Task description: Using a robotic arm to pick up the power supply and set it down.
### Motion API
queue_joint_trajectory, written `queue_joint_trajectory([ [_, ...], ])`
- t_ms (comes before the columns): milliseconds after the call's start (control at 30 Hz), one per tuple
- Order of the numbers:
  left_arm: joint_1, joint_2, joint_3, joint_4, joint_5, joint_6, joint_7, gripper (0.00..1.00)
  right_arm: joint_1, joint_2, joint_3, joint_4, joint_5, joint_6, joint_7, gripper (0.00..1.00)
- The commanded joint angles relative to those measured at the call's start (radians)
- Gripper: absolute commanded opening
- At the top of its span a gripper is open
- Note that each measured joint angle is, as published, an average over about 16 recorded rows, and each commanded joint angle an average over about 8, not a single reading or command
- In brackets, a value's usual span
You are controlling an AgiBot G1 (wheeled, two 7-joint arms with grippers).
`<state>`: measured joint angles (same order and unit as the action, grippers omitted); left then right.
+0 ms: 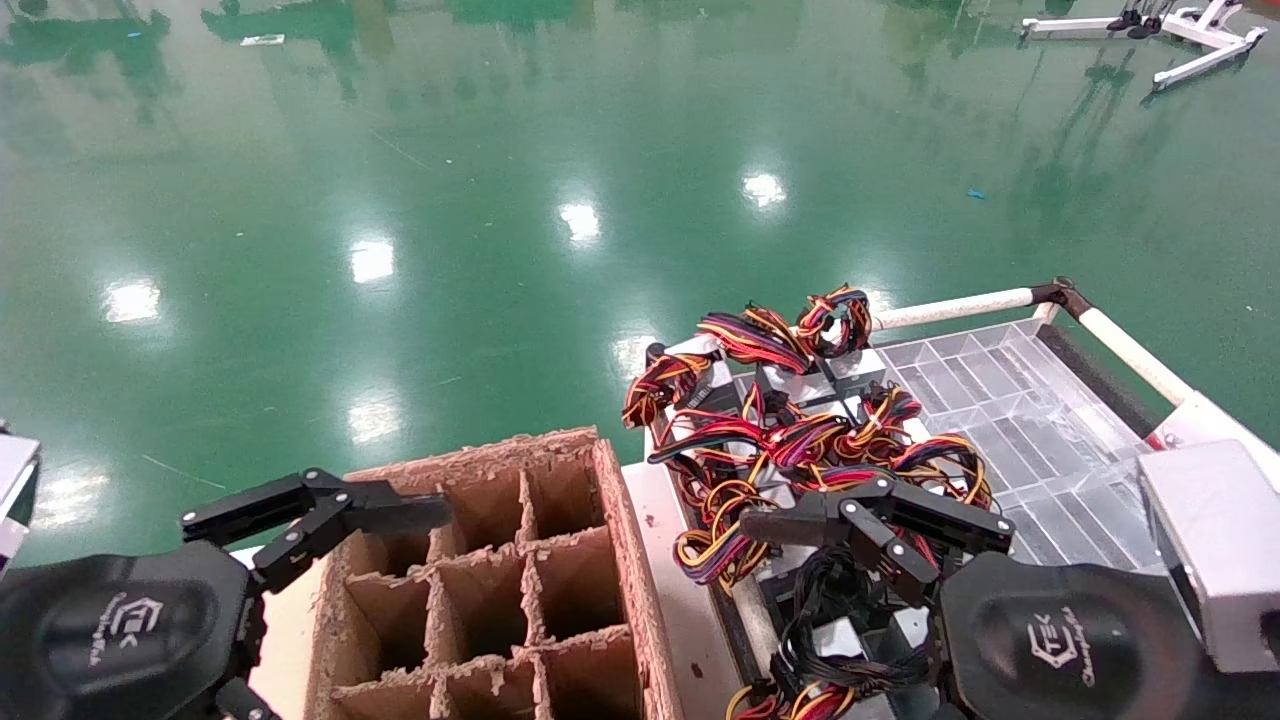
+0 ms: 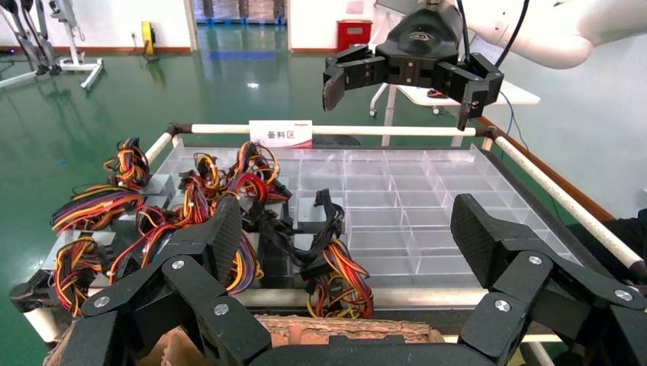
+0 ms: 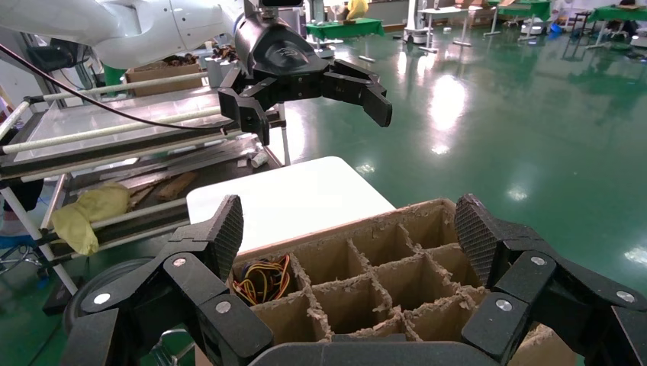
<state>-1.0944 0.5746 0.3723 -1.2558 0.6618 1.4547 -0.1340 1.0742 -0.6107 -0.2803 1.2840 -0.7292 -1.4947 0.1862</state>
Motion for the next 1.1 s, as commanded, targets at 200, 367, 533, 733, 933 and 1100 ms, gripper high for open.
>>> queue_joint_trajectory([
  [200,0.0,0.0,0.0,0.0,0.0,0.0,0.0,0.07,0.0,0.0,0.0,0.0,0.0,0.0,0.0,1.0],
  [367,0.0,0.0,0.0,0.0,0.0,0.0,0.0,0.0,0.0,0.0,0.0,0.0,0.0,0.0,0.0,1.0],
  [533,0.0,0.0,0.0,0.0,0.0,0.0,0.0,0.0,-0.003,-0.008,-0.01,-0.002,-0.015,0.007,0.001,1.0],
  [733,0.0,0.0,0.0,0.0,0.0,0.0,0.0,0.0,-0.004,-0.05,-0.052,-0.003,-0.077,0.029,0.008,1.0],
  [933,0.0,0.0,0.0,0.0,0.0,0.0,0.0,0.01,0.011,-0.13,-0.116,-0.004,-0.158,0.049,0.019,1.0],
  [1100,0.0,0.0,0.0,0.0,0.0,0.0,0.0,0.01,0.035,-0.217,-0.176,-0.023,-0.224,0.059,0.028,1.0],
])
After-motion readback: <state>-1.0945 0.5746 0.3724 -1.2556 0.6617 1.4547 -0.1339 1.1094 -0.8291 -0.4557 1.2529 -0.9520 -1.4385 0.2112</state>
